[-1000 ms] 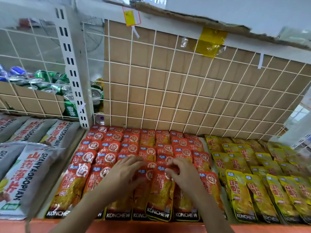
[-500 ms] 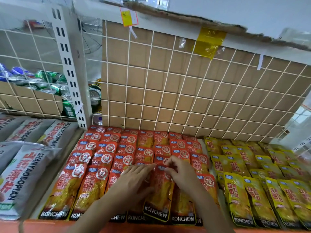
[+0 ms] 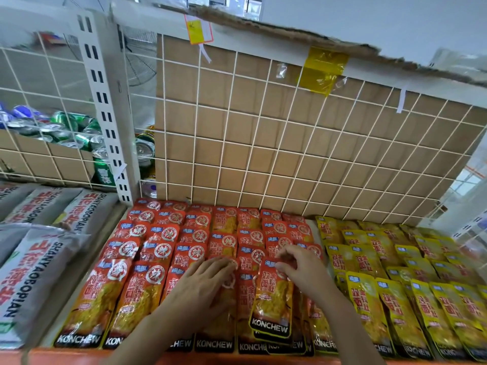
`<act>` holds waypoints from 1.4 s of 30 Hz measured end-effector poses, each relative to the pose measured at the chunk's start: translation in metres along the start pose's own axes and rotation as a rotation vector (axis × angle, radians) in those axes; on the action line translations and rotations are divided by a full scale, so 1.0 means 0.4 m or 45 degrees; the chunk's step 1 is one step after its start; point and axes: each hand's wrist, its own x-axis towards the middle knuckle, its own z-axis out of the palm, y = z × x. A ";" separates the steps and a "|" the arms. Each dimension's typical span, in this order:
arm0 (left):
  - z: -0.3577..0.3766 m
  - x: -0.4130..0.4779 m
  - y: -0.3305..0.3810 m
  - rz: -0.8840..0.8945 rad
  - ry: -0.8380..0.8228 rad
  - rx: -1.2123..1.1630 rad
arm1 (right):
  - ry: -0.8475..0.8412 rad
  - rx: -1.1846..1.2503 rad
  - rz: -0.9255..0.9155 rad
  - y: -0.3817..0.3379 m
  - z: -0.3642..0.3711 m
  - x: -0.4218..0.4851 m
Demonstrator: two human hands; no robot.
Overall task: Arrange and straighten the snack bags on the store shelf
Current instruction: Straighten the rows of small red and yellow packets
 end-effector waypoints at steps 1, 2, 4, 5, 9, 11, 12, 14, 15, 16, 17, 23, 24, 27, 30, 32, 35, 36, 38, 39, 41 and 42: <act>-0.002 0.001 -0.002 -0.035 0.026 0.002 | 0.007 -0.011 -0.008 0.000 -0.002 0.000; -0.008 0.003 -0.003 -0.066 0.065 0.016 | 0.011 -0.019 -0.016 -0.001 -0.003 -0.001; -0.024 0.021 -0.002 -0.087 0.113 0.003 | 0.024 -0.022 -0.035 -0.003 -0.004 -0.003; -0.025 0.036 -0.006 -0.076 0.133 -0.021 | 0.035 -0.022 -0.047 -0.004 -0.004 -0.004; -0.047 0.095 -0.027 -0.126 0.132 -0.061 | 0.069 -0.025 -0.079 -0.005 0.002 -0.005; -0.056 0.119 -0.033 -0.134 0.098 -0.060 | 0.071 -0.021 -0.092 -0.005 0.004 -0.005; -0.058 0.128 -0.037 -0.135 0.076 -0.068 | 0.070 -0.012 -0.095 -0.005 0.005 -0.006; -0.060 0.142 -0.045 -0.141 0.070 -0.126 | 0.069 -0.001 -0.095 -0.004 0.007 -0.006; -0.062 0.145 -0.048 -0.141 0.069 -0.156 | 0.069 0.001 -0.092 -0.005 0.006 -0.006; -0.063 0.147 -0.051 -0.140 0.068 -0.183 | 0.071 0.007 -0.091 -0.005 0.006 -0.007; -0.063 0.149 -0.053 -0.140 0.066 -0.201 | 0.074 0.012 -0.092 -0.006 0.006 -0.007; -0.071 0.165 -0.053 -0.117 0.026 -0.240 | 0.081 0.035 -0.120 -0.013 0.004 -0.010; -0.075 0.168 -0.054 -0.121 0.018 -0.249 | 0.083 0.039 -0.123 -0.014 0.004 -0.008; -0.087 0.182 -0.061 -0.125 0.029 -0.291 | 0.091 0.035 -0.138 -0.017 0.006 -0.002; -0.100 0.198 -0.068 -0.140 0.037 -0.348 | 0.094 0.032 -0.138 -0.023 0.003 0.003; -0.105 0.207 -0.071 -0.152 0.024 -0.381 | 0.094 0.026 -0.127 -0.028 0.000 0.007; -0.106 0.215 -0.075 -0.154 0.020 -0.400 | 0.104 -0.002 -0.138 -0.036 -0.002 0.011; -0.104 0.218 -0.078 -0.149 0.024 -0.398 | 0.107 -0.019 -0.148 -0.039 -0.003 0.012; -0.100 0.219 -0.085 -0.141 0.059 -0.401 | 0.106 -0.069 -0.172 -0.045 0.000 0.013; -0.097 0.219 -0.092 -0.137 0.095 -0.406 | 0.101 -0.086 -0.181 -0.049 0.002 0.014; -0.092 0.220 -0.112 -0.123 0.166 -0.379 | 0.081 -0.083 -0.201 -0.062 0.010 0.020; -0.090 0.223 -0.124 -0.122 0.186 -0.340 | 0.059 -0.086 -0.208 -0.070 0.015 0.023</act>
